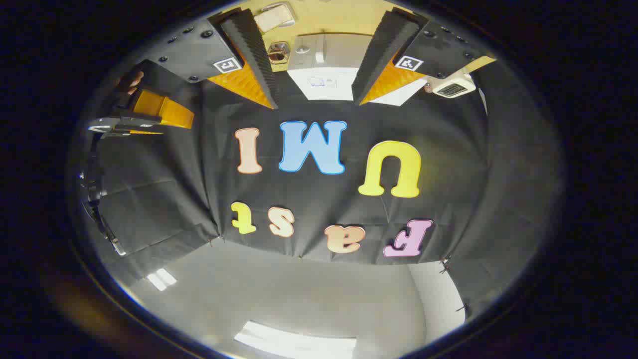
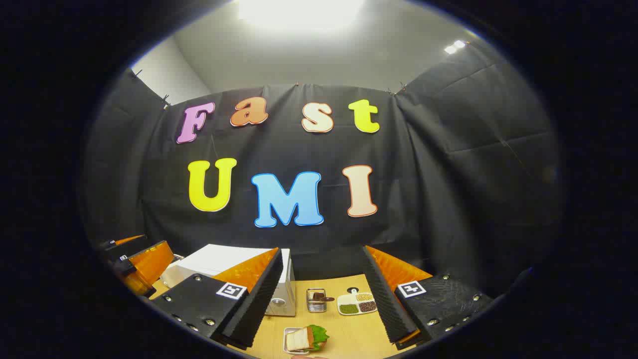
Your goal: Open the microwave oven with the left hand, put the food in, and close the microwave oven.
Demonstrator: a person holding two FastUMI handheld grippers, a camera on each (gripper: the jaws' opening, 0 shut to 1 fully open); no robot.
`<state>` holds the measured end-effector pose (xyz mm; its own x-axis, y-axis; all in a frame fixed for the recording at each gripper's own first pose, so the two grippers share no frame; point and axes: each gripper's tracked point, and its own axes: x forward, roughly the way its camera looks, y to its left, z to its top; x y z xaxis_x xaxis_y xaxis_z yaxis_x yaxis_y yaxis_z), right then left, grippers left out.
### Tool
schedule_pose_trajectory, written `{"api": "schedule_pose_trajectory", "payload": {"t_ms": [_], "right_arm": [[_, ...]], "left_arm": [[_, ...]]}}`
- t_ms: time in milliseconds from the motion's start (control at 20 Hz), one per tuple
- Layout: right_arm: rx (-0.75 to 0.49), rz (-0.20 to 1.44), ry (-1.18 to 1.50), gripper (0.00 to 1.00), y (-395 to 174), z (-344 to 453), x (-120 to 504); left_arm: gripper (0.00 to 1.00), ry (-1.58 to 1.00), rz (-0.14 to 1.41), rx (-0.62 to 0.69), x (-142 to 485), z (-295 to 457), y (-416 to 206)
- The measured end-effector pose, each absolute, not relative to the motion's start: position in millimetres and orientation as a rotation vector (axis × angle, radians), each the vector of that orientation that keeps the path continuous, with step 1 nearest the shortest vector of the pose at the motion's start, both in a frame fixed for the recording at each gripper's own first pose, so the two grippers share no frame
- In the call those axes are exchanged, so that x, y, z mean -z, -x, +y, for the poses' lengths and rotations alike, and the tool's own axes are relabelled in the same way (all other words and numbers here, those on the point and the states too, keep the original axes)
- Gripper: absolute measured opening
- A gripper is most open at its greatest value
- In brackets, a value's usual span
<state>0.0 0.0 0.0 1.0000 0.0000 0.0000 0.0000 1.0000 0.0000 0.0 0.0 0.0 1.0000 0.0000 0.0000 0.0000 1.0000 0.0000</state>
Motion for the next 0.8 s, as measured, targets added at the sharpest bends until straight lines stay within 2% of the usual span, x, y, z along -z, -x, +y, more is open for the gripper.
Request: {"api": "schedule_pose_trajectory", "payload": {"t_ms": [300, 800], "right_arm": [[0.007, 0.003, -0.001, 0.94, 19.5, 8.1, 6.5], [-0.062, -0.002, 0.005, 0.94, -5.4, -2.5, 12.4]], "left_arm": [[0.96, 0.017, -0.006, -0.007, -4.3, 16.2, 5.6], [0.96, -0.034, 0.014, -0.046, 12.0, -9.9, -17.7]]}}
